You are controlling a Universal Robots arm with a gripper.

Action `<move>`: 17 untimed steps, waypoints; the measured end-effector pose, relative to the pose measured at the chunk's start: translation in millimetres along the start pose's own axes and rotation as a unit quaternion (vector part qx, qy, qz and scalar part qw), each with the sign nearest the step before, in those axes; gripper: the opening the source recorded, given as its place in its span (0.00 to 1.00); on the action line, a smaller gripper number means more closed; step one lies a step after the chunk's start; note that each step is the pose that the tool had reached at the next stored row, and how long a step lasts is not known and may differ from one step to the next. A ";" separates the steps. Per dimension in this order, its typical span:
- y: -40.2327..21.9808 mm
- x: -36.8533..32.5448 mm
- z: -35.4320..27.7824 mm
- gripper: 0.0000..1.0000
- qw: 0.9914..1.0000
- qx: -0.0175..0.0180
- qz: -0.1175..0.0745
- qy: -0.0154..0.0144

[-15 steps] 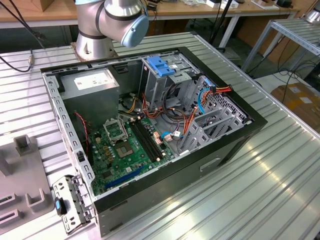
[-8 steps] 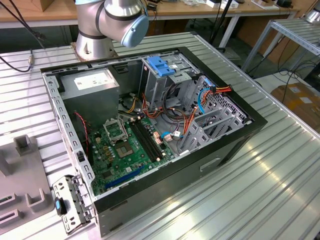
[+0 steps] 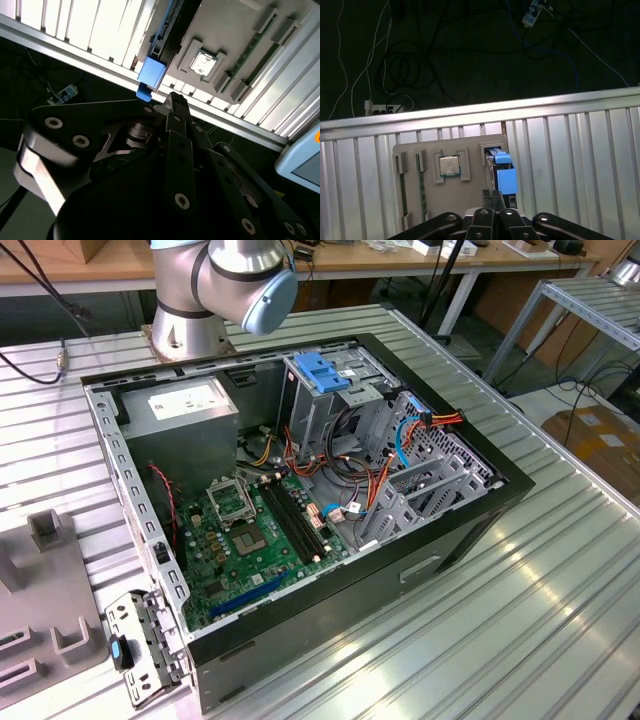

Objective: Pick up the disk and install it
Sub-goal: 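Pick up the disk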

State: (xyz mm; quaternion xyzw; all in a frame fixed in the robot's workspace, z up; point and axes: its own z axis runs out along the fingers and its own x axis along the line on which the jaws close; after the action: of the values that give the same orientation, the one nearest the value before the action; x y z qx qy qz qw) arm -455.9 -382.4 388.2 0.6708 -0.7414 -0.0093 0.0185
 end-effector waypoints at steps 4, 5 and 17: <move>0.0 -0.4 1.7 0.11 1.000 0.007 -0.015 0.001; -0.1 -0.9 2.1 0.11 1.000 0.008 -0.016 0.002; 0.0 -2.1 4.7 0.23 1.000 0.012 -0.016 0.004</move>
State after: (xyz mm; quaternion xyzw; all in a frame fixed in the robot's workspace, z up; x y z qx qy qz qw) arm -455.8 -380.4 383.5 0.6826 -0.7306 0.0024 0.0136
